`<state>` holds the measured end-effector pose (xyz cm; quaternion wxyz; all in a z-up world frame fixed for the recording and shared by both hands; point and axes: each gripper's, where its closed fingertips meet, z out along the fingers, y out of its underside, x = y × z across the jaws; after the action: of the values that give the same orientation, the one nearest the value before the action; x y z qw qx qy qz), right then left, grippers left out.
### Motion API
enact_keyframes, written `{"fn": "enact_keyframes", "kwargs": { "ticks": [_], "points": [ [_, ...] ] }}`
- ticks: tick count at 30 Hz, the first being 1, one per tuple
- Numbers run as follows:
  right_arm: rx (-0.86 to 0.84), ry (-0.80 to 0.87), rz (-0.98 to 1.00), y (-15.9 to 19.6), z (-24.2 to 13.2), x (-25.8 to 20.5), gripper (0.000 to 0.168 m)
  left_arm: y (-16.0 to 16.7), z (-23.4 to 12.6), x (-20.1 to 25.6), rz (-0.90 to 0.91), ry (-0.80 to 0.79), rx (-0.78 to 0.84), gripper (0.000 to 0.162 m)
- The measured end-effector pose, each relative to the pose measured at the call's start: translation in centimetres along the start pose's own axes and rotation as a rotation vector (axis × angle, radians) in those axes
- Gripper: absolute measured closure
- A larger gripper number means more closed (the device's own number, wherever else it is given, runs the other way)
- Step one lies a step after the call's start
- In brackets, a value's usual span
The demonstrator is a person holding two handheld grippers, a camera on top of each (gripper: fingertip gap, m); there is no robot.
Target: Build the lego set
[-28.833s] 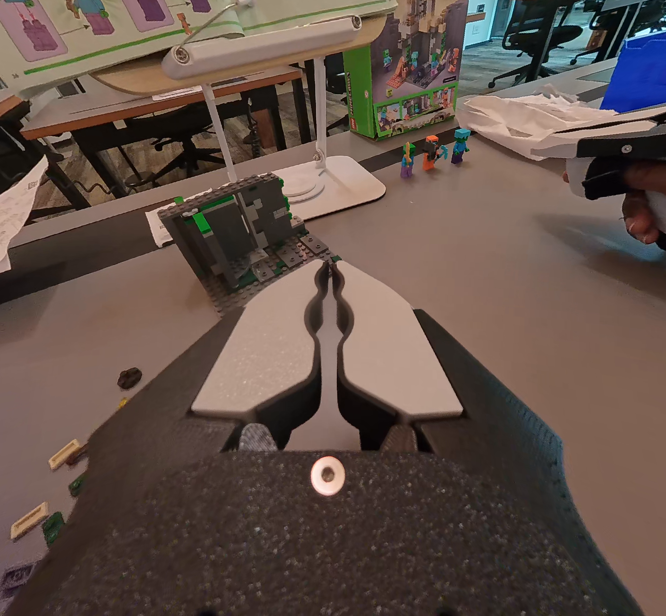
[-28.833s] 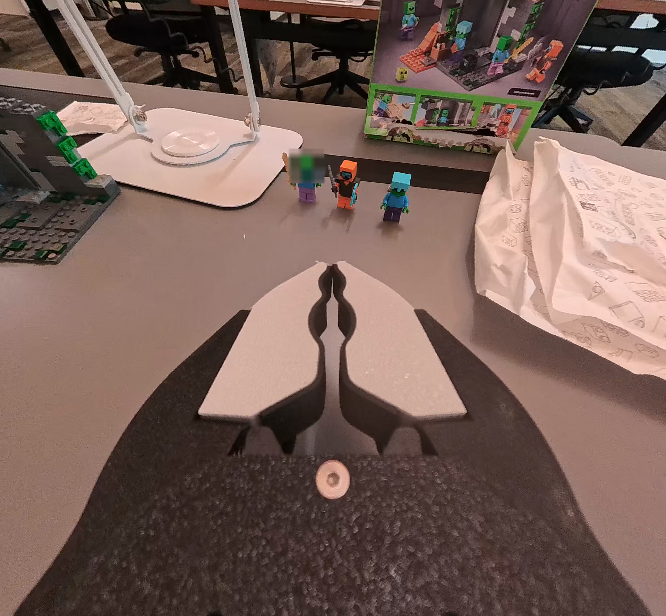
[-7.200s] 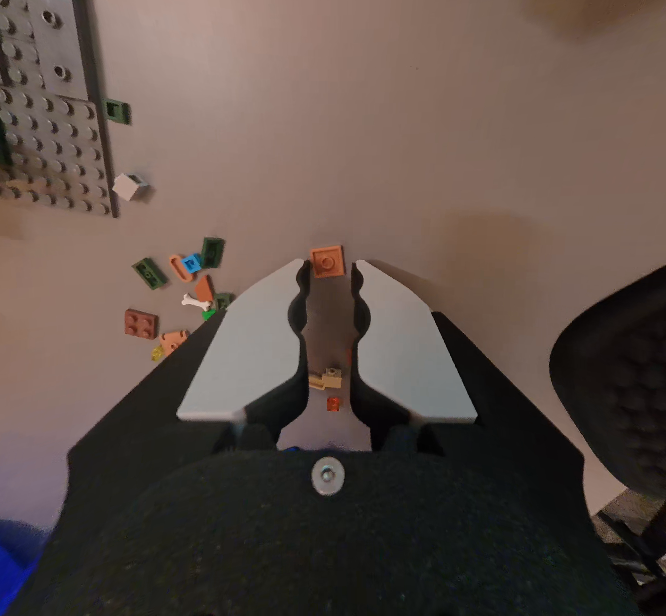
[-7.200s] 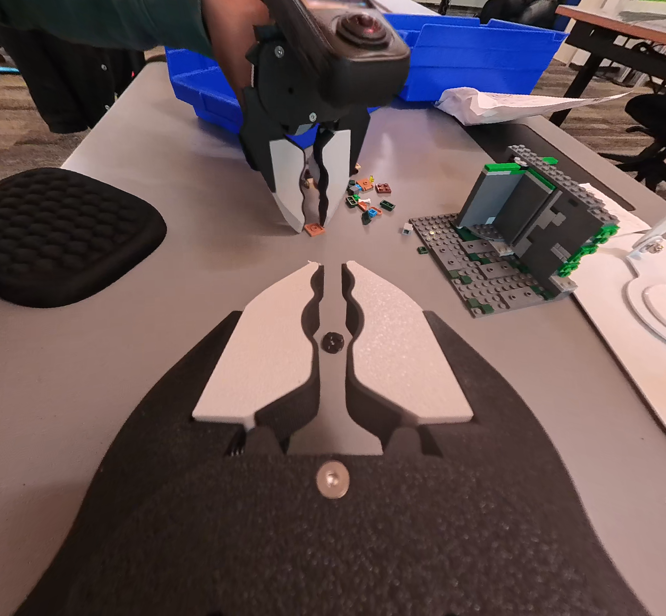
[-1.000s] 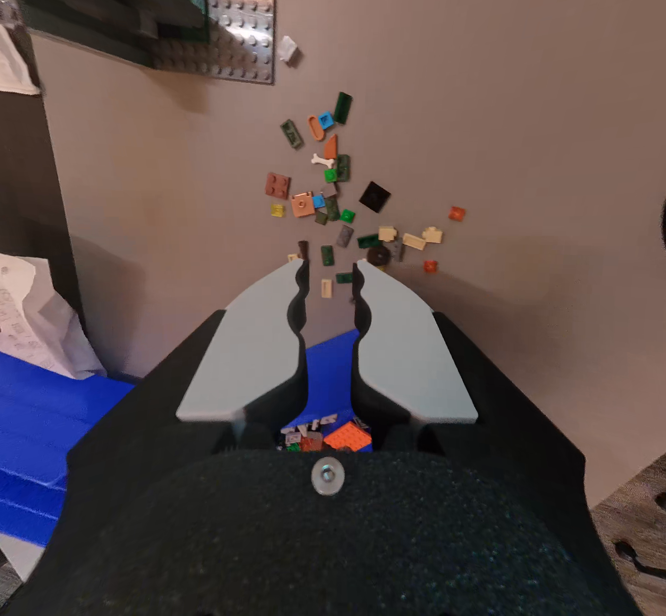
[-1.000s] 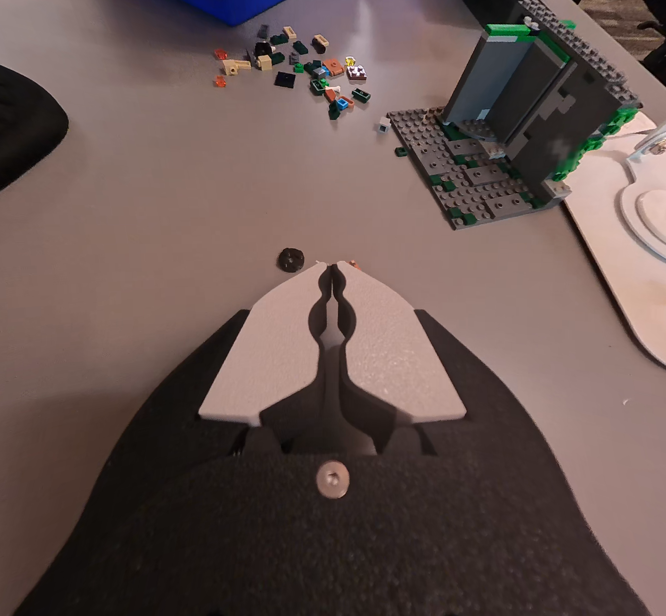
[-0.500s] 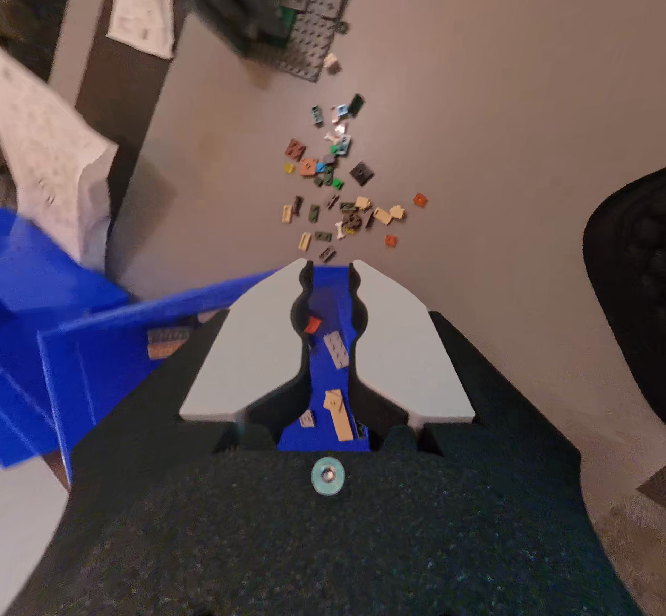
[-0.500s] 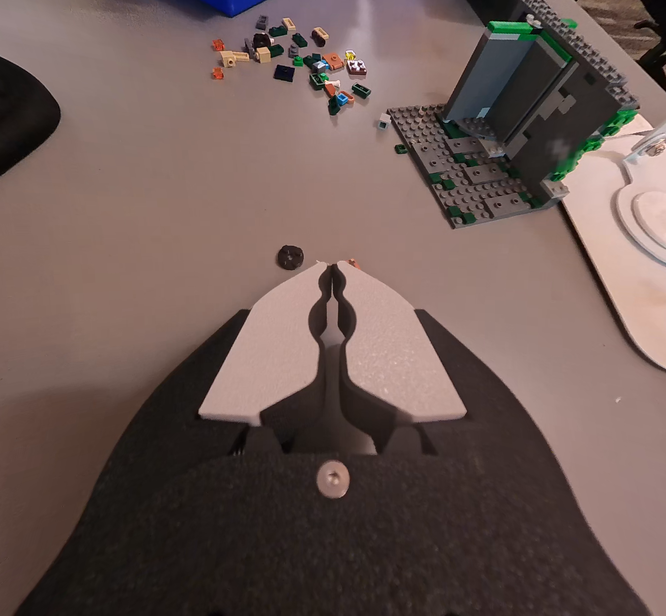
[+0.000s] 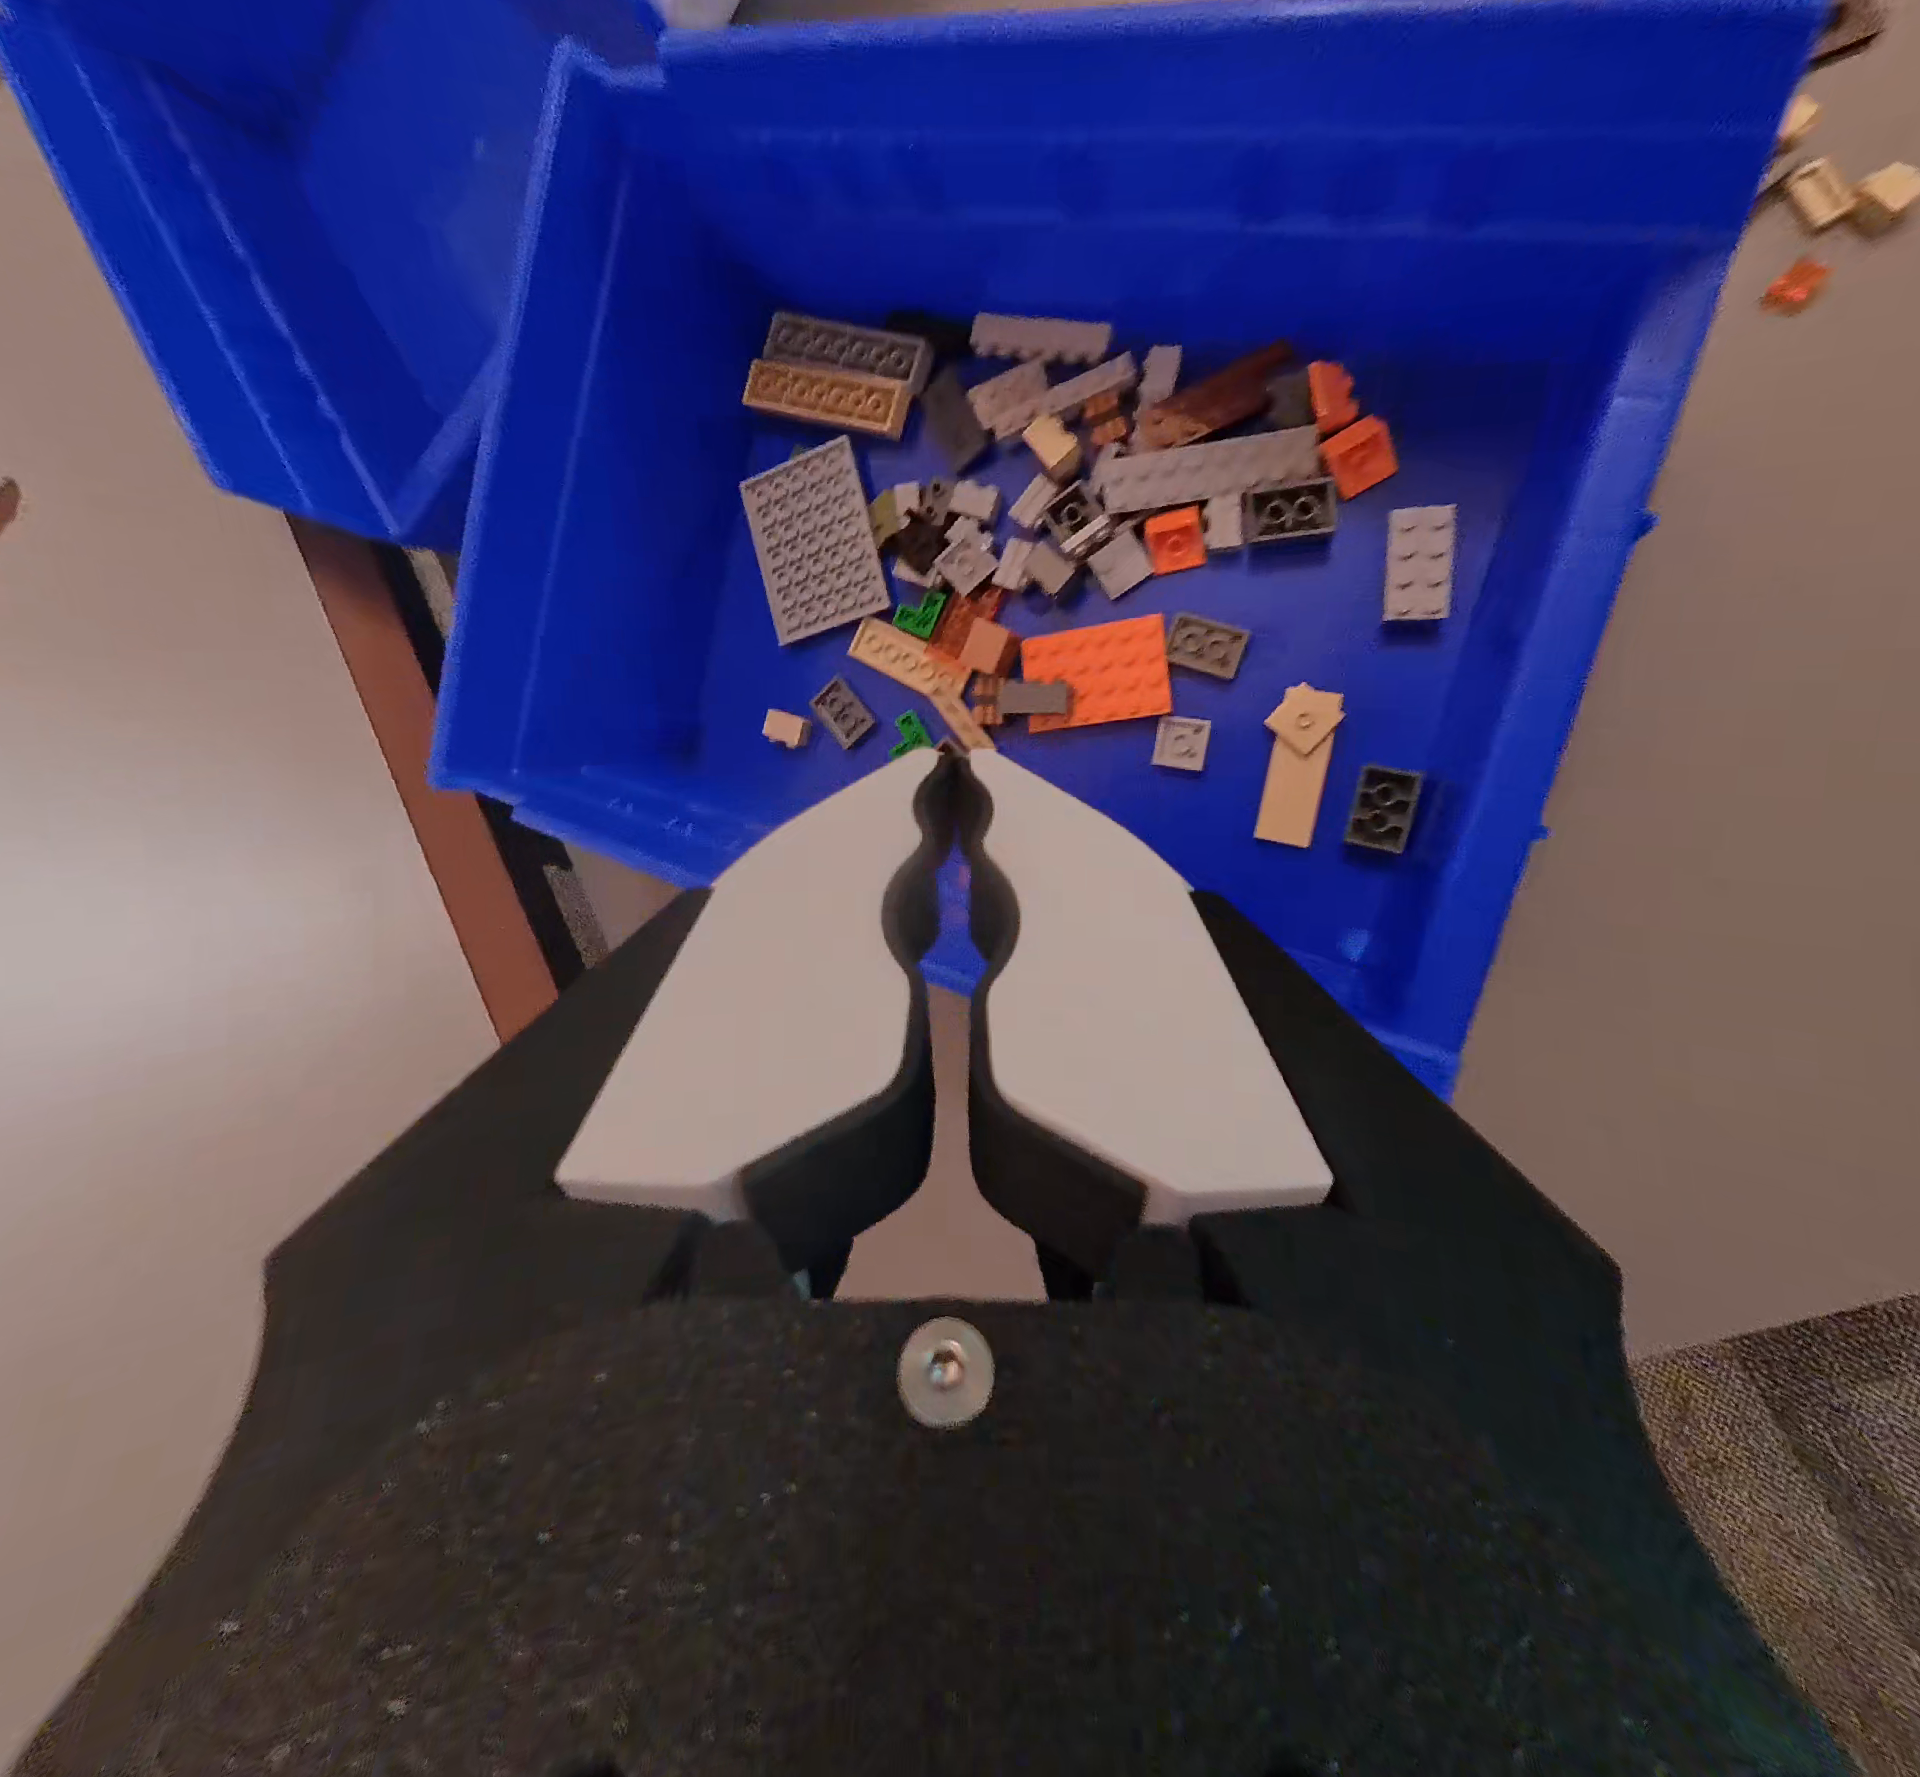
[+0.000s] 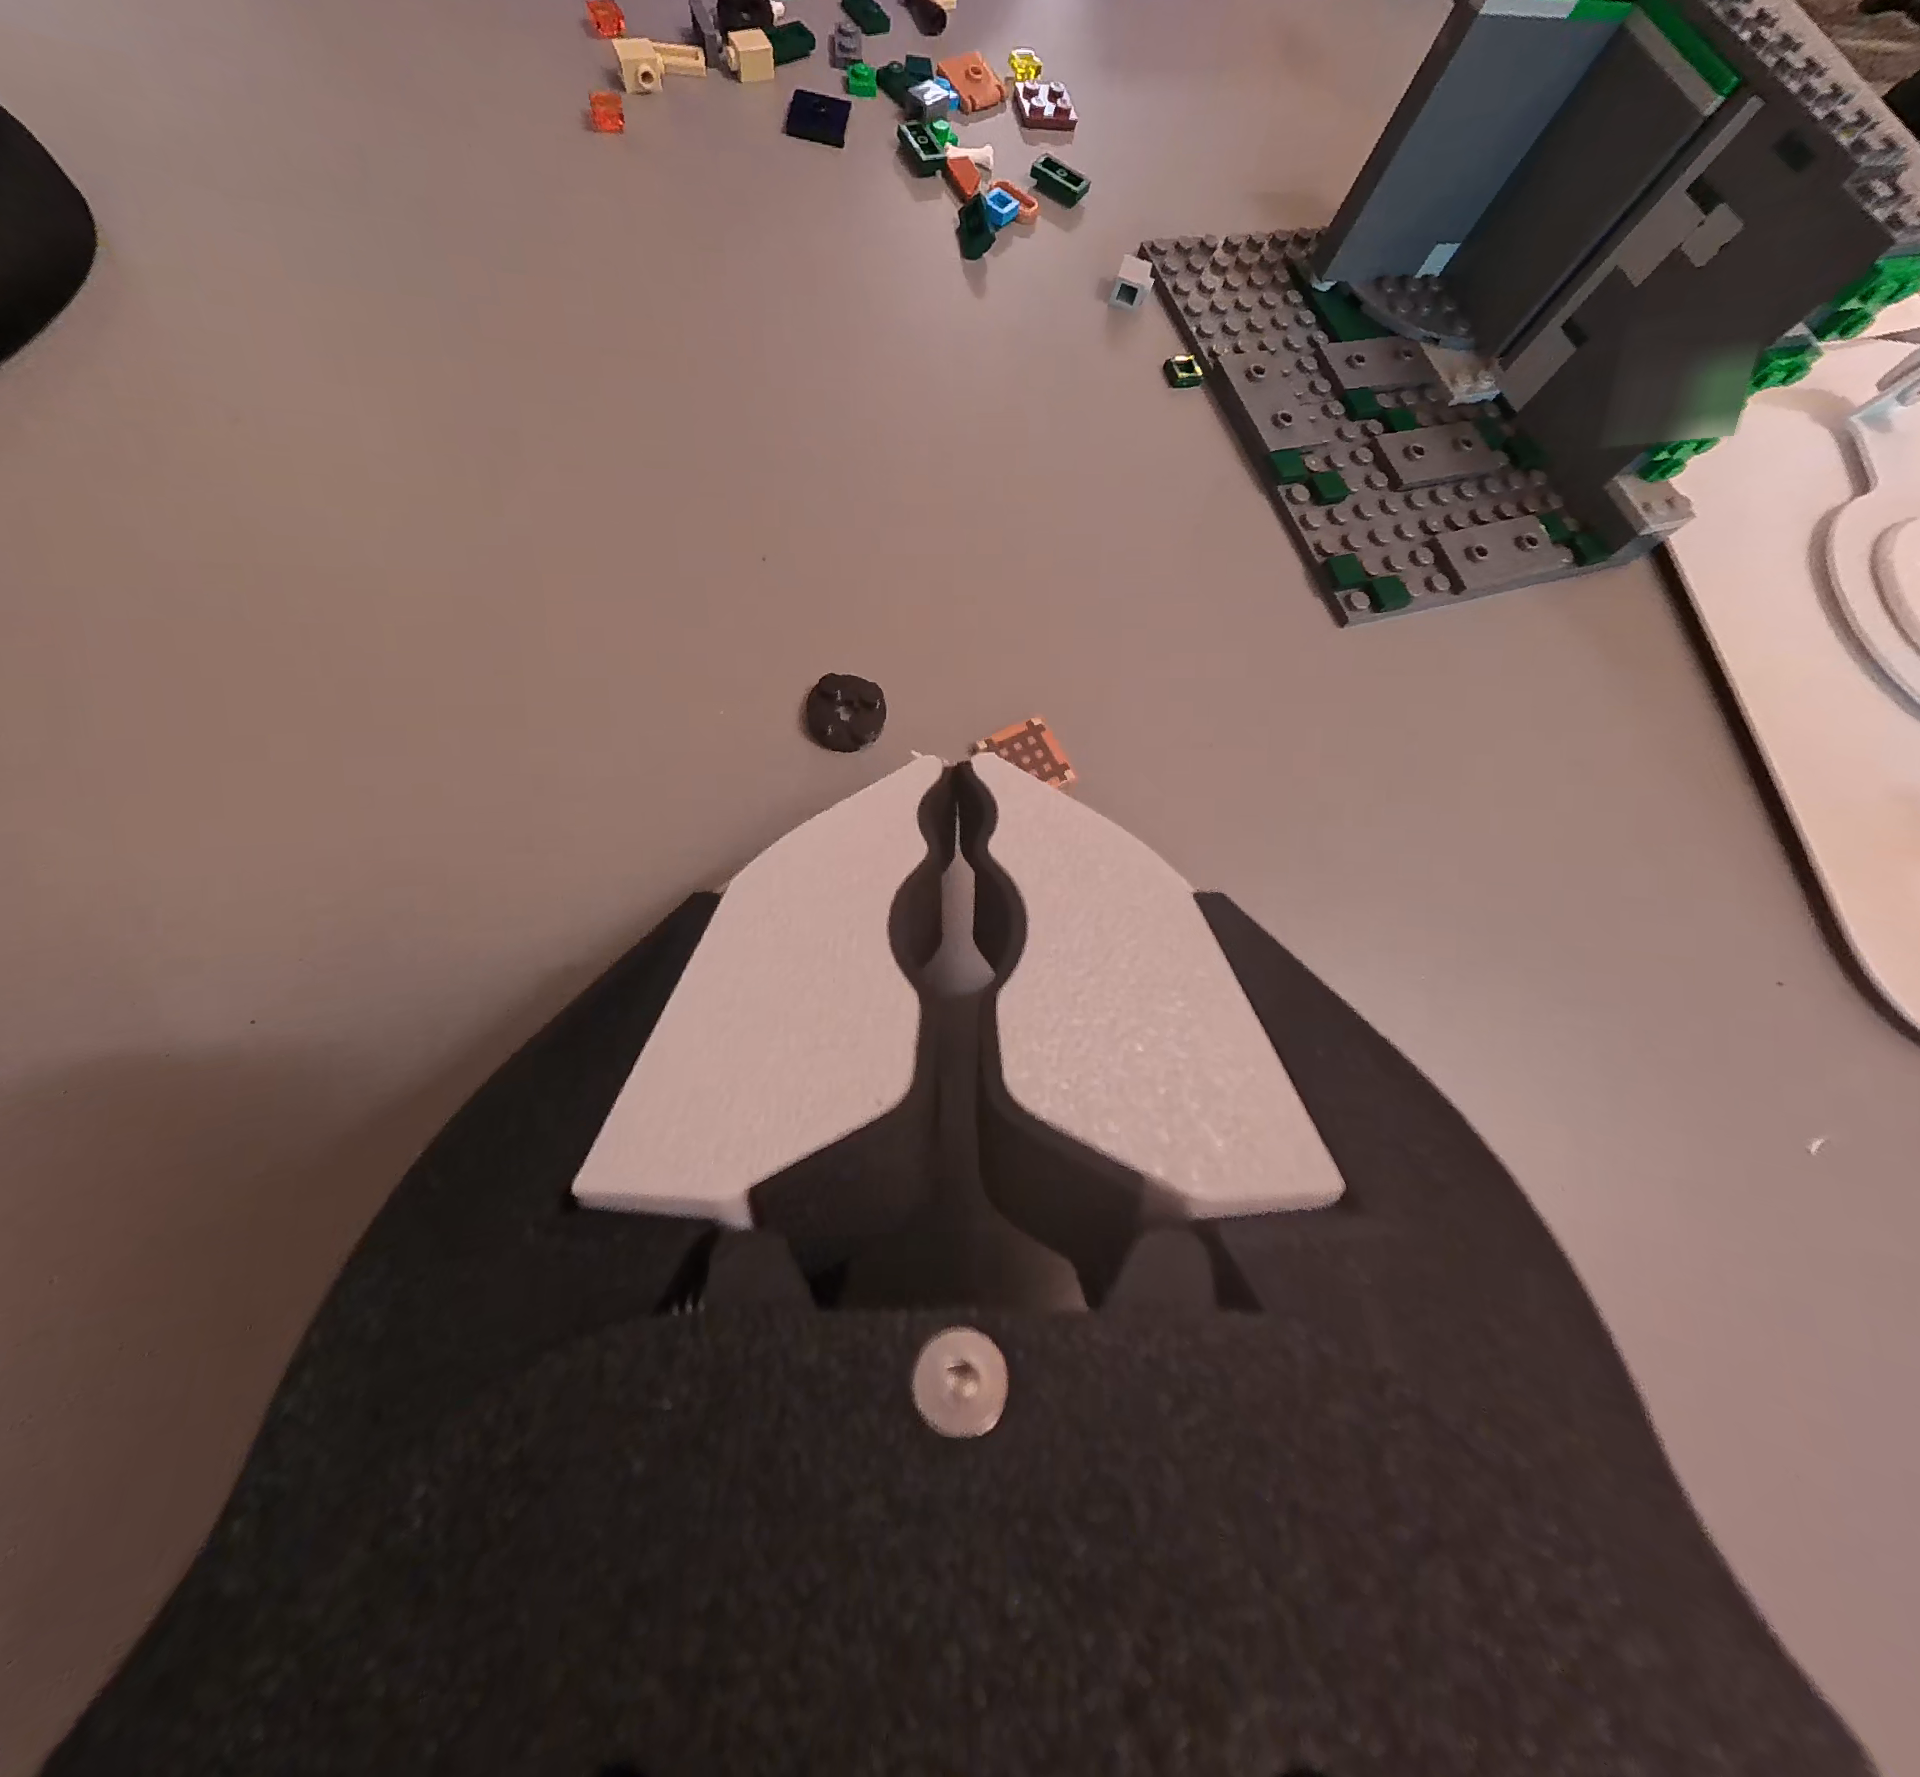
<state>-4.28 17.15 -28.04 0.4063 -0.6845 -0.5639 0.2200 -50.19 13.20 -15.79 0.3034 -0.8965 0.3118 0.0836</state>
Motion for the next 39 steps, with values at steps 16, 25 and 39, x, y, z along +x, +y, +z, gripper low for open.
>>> {"fn": "enact_keyframes", "kwargs": {
  "ticks": [16, 25, 39],
  "points": [
    [-0.019, 0.010, 0.020, 0.2, 0.2, 0.3, 0.168, -0.9, 8.4, -1.4, 0.225, 0.147, -0.107, 0.154],
    [-0.011, -0.001, 0.032, 0.2, 0.2, 0.3, 0.168, 4.2, 11.3, 0.6, 0.496, 0.324, -0.537, 0.131],
    [-0.013, -0.008, 0.039, 0.2, 0.2, 0.3, 0.168, 5.2, 13.3, 1.0, 0.534, 0.337, -0.496, 0.144]
  ]
}}
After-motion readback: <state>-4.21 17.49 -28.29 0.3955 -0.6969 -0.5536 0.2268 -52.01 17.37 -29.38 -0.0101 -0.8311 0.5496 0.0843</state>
